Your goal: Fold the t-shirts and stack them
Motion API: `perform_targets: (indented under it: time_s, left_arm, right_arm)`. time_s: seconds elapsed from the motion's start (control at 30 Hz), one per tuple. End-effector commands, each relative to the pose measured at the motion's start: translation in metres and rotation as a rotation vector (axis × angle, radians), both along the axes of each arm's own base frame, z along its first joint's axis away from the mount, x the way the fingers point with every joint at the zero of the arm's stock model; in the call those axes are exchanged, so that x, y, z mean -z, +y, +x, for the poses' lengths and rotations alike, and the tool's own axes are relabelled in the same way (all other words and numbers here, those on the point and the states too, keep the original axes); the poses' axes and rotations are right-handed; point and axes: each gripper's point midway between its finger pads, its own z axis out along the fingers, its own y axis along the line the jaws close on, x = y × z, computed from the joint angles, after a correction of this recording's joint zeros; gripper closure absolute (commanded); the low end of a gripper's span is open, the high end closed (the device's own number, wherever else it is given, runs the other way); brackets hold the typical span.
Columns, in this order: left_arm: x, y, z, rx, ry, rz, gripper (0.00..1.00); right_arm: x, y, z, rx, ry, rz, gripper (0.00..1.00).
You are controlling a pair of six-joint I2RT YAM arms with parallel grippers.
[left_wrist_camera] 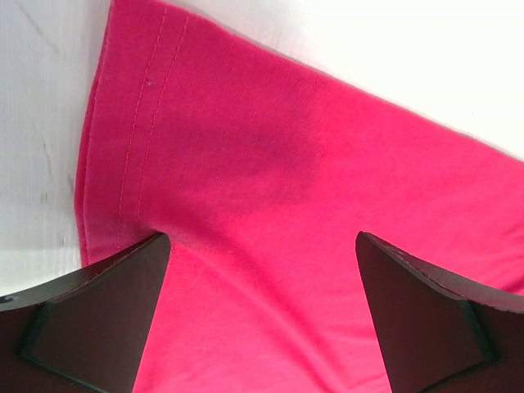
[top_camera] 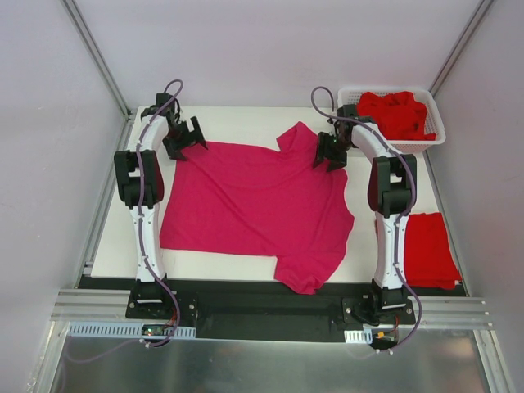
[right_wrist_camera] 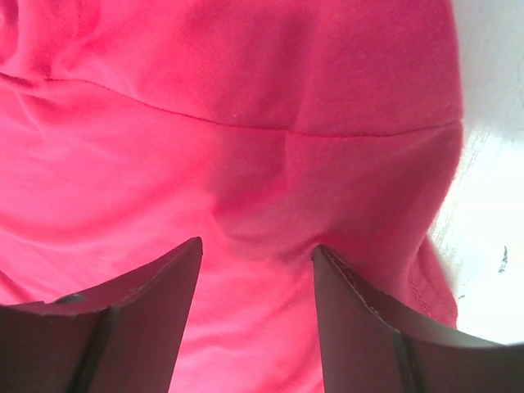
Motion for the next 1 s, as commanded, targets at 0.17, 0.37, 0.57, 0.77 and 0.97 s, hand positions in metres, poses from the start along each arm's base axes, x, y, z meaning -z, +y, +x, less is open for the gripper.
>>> perform_targets:
  time_s: [0.17, 0.37, 0.57, 0.77, 0.97]
  left_arm:
    - [0.015, 0.009, 0.005, -0.01, 0.023, -0.008, 0.01]
    - [0.014, 0.014, -0.001, -0.007, 0.03, 0.004, 0.01]
    - [0.017, 0.029, -0.006, -0.034, 0.043, 0.009, 0.01]
    - [0.022, 0.036, -0.007, -0.041, 0.051, 0.018, 0.02]
    - [0.018, 0.051, -0.006, -0.064, 0.041, 0.026, 0.02]
  right_arm:
    - [-0.022, 0.009, 0.022, 0.028, -0.076, 0.063, 0.38]
    - [-0.03, 0.026, 0.042, 0.0, -0.126, 0.092, 0.35]
    - [-0.024, 0.035, 0.037, -0.024, -0.103, 0.09, 0.35]
    - [-0.027, 0.043, 0.03, -0.058, -0.102, 0.113, 0.35]
    - [-0.037, 0.053, 0.026, -0.092, -0.131, 0.129, 0.34]
